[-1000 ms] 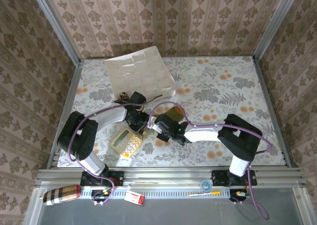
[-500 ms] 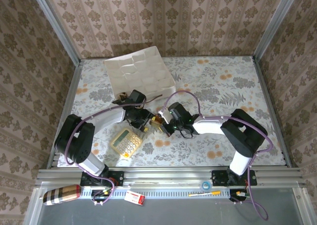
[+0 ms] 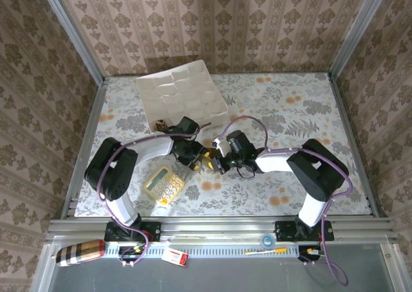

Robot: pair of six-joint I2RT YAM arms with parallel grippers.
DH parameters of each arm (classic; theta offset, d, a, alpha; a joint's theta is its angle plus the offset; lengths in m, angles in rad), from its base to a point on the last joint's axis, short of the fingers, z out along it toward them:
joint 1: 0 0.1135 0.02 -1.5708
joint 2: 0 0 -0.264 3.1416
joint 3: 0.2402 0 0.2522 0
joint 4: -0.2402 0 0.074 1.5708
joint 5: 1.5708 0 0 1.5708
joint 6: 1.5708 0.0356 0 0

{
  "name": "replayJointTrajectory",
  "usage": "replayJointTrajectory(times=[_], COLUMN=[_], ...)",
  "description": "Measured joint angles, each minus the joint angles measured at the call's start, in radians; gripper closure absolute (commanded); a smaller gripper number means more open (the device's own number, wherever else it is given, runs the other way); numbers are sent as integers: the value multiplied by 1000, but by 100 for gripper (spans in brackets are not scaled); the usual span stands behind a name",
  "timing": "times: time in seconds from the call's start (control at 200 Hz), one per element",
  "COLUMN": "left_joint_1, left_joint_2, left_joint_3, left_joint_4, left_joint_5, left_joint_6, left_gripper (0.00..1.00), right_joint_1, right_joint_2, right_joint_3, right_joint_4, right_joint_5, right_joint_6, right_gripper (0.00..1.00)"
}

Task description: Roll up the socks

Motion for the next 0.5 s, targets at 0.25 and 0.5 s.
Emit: replayJointTrajectory(times=[0.25, 0.5], left_joint_1=[-18, -21], left_joint_2=[47, 54], left_joint_3=[20, 40], left_joint_4=[28, -8], left_joint_5=[3, 3], left_joint_6=[15, 22], left_gripper=[73, 100], right_joint_1=[-29, -29], right_joint_2=[15, 2], right_joint_3=[-14, -16], right_joint_4=[39, 32], right_joint_5=[-58, -61], right_joint_6=[46, 22], right_gripper=[100, 76])
